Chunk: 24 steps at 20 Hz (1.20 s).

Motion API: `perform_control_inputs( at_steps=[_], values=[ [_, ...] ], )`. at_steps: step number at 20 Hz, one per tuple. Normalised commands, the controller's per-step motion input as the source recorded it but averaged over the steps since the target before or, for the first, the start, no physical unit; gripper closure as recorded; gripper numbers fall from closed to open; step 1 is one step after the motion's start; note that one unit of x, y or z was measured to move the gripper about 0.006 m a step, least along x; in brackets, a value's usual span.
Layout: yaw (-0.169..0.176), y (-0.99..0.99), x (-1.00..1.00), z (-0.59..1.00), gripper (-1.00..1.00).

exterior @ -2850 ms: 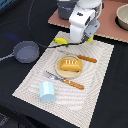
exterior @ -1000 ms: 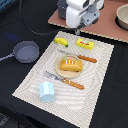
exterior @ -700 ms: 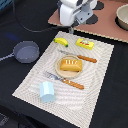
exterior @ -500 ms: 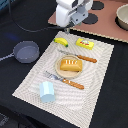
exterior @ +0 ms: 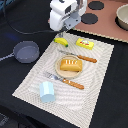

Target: Interact with the objects in diverse but meaningful ways.

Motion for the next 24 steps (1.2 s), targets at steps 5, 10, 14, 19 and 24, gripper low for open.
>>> perform_control_inputs(
  at_steps=[5,10,14,19,24],
  values=[
    [0.000,-0.03,-0.31,-0.41,-1.00],
    [0.004,-0.01,-0.26,-0.34,-1.00],
    [0.011,0.00,-0.19,-0.23,-1.00],
    [0.017,0.00,-0.17,-0.24,-1.00],
    [0.017,-0.01,-0.21,-0.24,-1.00]
  ],
)
